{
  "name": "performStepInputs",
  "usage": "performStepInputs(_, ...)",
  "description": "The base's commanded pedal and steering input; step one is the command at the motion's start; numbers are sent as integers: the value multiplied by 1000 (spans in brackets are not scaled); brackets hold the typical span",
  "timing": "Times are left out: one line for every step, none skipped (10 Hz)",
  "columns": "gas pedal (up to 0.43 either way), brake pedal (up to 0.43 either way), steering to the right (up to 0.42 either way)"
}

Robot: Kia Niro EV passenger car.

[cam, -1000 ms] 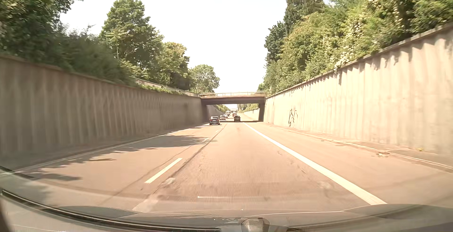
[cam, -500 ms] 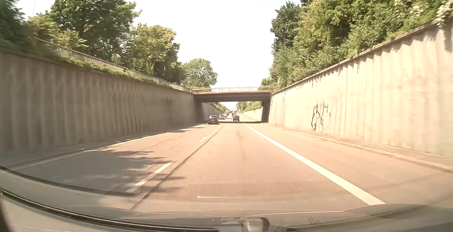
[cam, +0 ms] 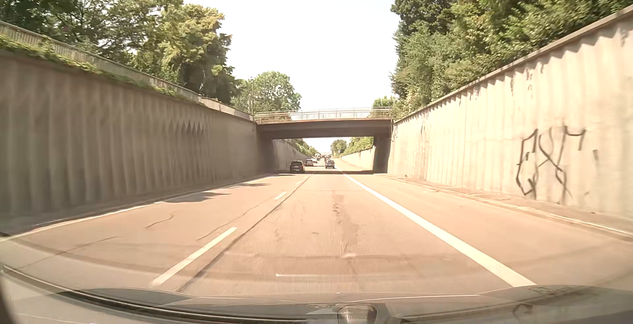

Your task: Follow the waypoints while adhering to traffic rules and regulations

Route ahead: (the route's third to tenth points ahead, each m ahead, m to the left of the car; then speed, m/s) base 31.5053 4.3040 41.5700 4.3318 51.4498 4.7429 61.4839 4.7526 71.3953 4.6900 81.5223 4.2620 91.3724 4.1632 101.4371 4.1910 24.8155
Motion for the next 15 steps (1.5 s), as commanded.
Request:
performStepInputs(220,0,-1)
performStepInputs(220,0,-1)
performStepInputs(220,0,-1)
performStepInputs(220,0,-1)
performStepInputs(220,0,-1)
performStepInputs(220,0,-1)
performStepInputs(220,0,-1)
performStepInputs(220,0,-1)
performStepInputs(220,0,-1)
performStepInputs(209,0,-1)
performStepInputs(209,0,-1)
performStepInputs(209,0,-1)
performStepInputs(209,0,-1)
performStepInputs(209,0,-1)
performStepInputs(209,0,-1)
